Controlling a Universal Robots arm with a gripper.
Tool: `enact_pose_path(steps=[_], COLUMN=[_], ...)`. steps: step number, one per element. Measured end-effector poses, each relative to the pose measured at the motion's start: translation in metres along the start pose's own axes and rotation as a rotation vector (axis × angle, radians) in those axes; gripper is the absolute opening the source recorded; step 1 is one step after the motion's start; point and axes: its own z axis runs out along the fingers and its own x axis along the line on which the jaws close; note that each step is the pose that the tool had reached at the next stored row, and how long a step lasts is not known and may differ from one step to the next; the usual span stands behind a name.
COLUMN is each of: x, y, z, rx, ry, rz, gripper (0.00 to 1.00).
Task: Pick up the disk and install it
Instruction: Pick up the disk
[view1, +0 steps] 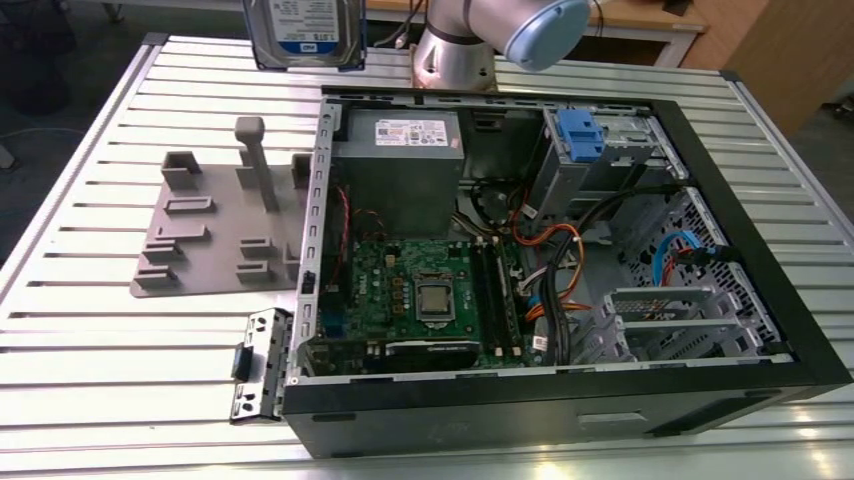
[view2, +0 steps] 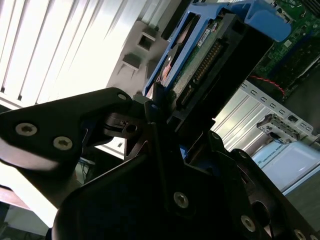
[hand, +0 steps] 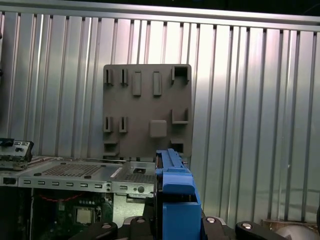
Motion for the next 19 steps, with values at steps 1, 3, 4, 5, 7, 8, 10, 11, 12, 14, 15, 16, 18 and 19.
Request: enact_pose_path(steps=[1, 3, 4, 5, 7, 8, 10, 11, 12, 14, 15, 16, 18, 19], x=[0.0002, 0.0007, 0.0009, 0.0011, 0.0015, 0.0018, 0.0022, 0.0024, 0.0026, 0.0030, 0.0033, 0.0035, 0.0039, 0.0041], y=[-0.0019, -0.0057, -0.0075, -0.0092, -0.0128, -0.0145, -0.0183, -0.0202, -0.0221, -0.0259, -0.0279, -0.0299, -0.0339, -0.0358], z=[0.0000, 0.0001, 0.0000, 0.0000, 0.0001, 0.0001, 0.0001, 0.0001, 0.0002, 0.0002, 0.0002, 0.0002, 0.0003, 0.0003], rx=[0.0000, 0.0000, 0.0000, -0.0001, 0.0000, -0.0001, -0.0001, 0.0000, -0.0001, 0.0000, -0.0001, -0.0001, -0.0001, -0.0001], ry=[0.0000, 0.0000, 0.0000, 0.0000, 0.0000, 0.0000, 0.0000, 0.0000, 0.0000, 0.0000, 0.0000, 0.0000, 0.0000, 0.0000], rz=[0.000, 0.000, 0.000, 0.000, 0.000, 0.000, 0.000, 0.000, 0.000, 0.000, 0.000, 0.000, 0.000, 0.000], gripper=[0.36, 0.36, 0.36, 0.36, 0.36, 0.36, 0.36, 0.36, 0.36, 0.36, 0.36, 0.36, 0.36, 0.36])
